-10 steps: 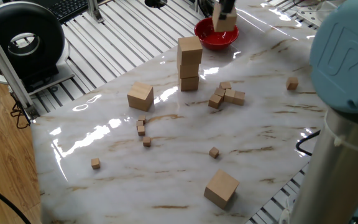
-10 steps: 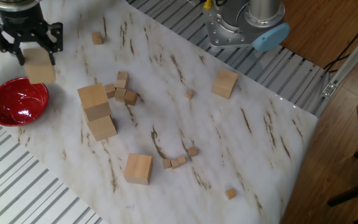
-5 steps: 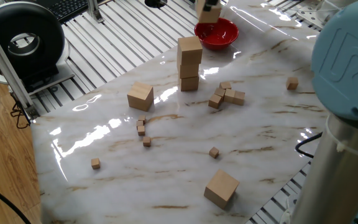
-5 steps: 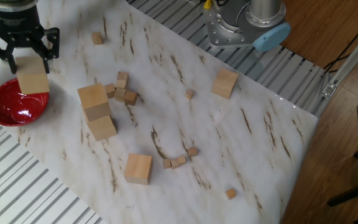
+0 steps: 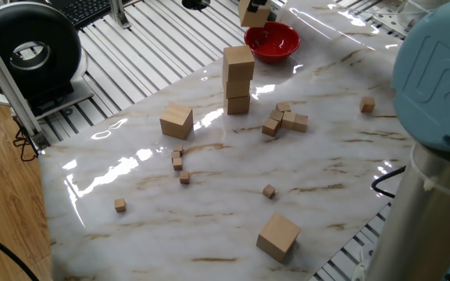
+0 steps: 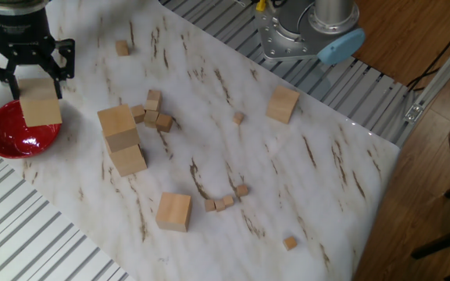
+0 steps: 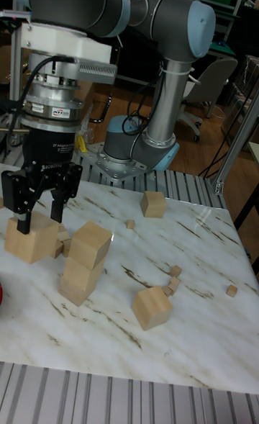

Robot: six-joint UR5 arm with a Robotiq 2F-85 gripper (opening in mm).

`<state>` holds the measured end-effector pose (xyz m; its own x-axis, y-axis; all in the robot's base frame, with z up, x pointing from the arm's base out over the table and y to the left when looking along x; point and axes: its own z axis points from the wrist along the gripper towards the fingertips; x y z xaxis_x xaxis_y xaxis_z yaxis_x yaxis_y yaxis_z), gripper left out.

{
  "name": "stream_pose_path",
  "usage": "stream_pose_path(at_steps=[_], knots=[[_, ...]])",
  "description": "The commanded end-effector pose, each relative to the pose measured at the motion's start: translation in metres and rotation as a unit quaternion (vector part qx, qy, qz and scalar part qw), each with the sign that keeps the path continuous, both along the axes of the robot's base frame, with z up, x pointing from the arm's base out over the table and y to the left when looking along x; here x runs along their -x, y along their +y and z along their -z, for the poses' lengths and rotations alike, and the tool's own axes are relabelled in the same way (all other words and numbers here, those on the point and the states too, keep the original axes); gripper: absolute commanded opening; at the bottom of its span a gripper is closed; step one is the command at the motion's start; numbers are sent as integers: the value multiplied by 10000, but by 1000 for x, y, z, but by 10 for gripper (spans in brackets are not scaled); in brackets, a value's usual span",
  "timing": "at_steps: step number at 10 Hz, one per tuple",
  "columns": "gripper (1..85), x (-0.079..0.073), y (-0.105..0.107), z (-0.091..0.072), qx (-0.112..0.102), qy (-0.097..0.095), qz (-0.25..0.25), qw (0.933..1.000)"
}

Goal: Stack the blocks in a vertical line of five

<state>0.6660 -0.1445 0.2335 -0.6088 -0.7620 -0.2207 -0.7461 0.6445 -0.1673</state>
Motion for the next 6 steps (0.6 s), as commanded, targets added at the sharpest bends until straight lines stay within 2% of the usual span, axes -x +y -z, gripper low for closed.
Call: stream_pose_path(at_steps=[1,4,5,6], knots=[[10,7,6,-20,-83,128,16,9999],[10,30,13,-56,-98,427,252,9987],[10,36,17,-67,-40,530,340,9980],[10,45,27,-78,-31,649,456,9968]])
